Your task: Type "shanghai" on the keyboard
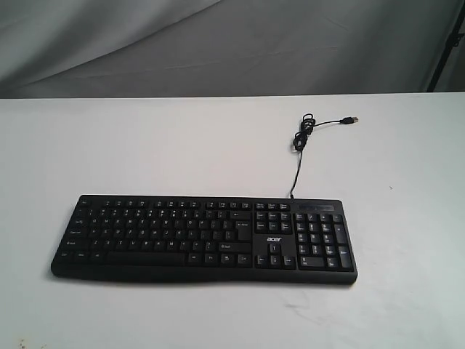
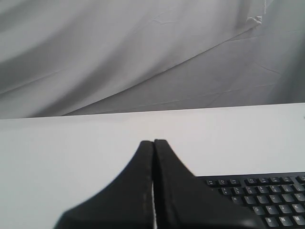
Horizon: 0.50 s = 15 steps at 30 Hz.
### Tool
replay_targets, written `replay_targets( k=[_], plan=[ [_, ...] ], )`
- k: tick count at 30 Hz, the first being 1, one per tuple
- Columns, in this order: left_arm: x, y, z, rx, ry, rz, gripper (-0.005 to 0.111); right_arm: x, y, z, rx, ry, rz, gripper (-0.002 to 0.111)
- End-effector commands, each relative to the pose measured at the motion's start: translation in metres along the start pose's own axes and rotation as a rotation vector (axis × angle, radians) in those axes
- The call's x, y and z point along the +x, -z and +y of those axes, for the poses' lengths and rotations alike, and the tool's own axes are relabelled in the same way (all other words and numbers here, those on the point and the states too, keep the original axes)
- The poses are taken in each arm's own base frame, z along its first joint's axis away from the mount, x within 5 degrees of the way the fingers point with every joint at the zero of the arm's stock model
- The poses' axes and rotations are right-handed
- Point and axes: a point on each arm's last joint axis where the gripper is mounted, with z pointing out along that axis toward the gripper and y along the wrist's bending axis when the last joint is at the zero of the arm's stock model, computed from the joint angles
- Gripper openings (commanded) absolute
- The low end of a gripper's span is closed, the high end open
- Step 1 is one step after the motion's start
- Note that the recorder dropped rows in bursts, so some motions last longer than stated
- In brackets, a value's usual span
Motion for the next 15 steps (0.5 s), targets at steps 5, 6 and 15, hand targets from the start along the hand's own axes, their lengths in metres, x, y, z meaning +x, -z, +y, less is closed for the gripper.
replay_targets(
  k=[5,6,15],
  plan=[
    [0.000,0.000,0.000,0.007,0.004,-0.006,0.000,-0.024,0.004,-0.001,0.015,-0.016,-0.275,0.000],
    [0.000,0.000,0.000,0.007,0.004,-0.006,0.000,-0.027,0.005,-0.002,0.016,-0.028,-0.316,0.000],
    [0.000,0.000,0.000,0.007,0.004,-0.006,0.000,-0.060,0.017,0.004,-0.161,-0.373,-0.596,0.000]
  ],
)
